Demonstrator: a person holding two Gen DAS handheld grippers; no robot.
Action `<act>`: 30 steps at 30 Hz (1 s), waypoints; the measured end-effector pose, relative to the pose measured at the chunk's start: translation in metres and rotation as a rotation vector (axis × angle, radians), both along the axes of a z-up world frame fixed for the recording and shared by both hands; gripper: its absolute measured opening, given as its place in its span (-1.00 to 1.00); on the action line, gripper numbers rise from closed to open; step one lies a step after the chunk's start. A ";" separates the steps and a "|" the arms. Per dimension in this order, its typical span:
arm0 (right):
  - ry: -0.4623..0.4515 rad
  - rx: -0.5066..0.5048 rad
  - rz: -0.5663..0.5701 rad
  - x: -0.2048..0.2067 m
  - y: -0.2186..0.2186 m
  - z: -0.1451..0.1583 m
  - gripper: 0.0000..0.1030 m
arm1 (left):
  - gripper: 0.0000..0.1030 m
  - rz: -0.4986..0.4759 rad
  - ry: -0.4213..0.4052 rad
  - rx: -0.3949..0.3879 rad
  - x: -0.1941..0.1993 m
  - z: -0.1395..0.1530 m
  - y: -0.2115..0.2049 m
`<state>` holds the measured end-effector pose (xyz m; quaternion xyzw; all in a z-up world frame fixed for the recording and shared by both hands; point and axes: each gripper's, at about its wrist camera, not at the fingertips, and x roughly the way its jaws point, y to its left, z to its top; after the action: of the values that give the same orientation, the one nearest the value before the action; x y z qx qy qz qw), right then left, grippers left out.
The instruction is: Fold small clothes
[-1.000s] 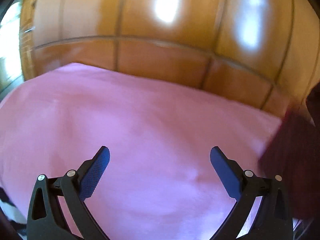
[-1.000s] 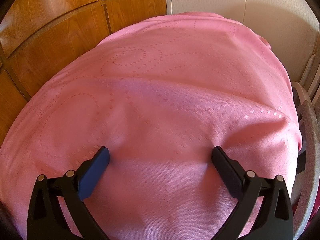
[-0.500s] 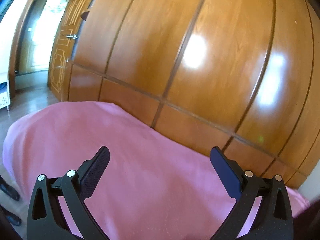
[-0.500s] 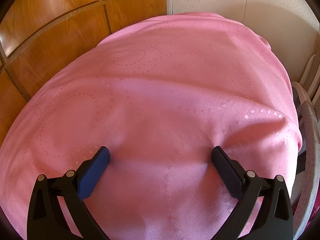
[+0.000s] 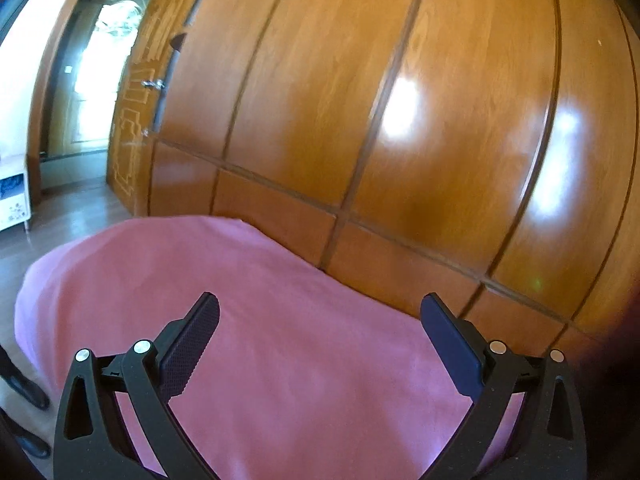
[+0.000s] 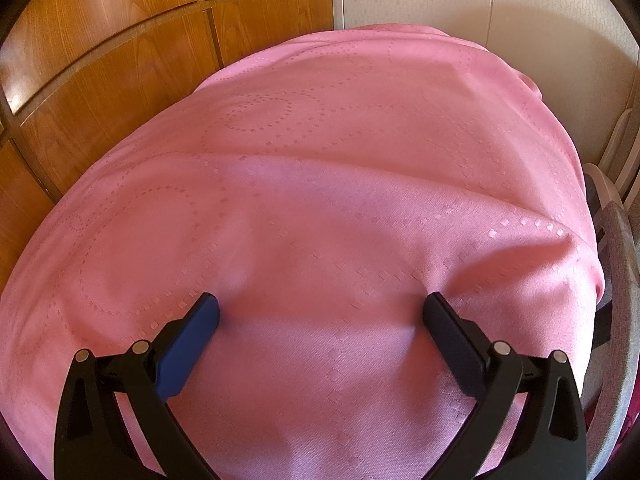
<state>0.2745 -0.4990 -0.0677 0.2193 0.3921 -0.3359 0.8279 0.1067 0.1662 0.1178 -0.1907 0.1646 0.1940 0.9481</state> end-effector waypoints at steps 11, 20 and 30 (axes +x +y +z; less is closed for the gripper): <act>0.000 -0.001 0.000 0.000 0.001 0.000 0.97 | 0.94 -0.163 0.161 -0.033 0.033 -0.053 -0.056; 0.000 -0.001 0.000 0.000 0.001 0.000 0.97 | 0.94 -0.245 0.185 0.017 0.032 -0.051 -0.087; 0.001 -0.001 0.001 0.001 0.001 0.000 0.97 | 0.94 -0.228 0.092 -0.007 0.022 -0.022 -0.077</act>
<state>0.2751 -0.4982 -0.0679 0.2187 0.3923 -0.3358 0.8279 0.1289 0.0888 0.0956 -0.1649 0.2294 0.0927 0.9548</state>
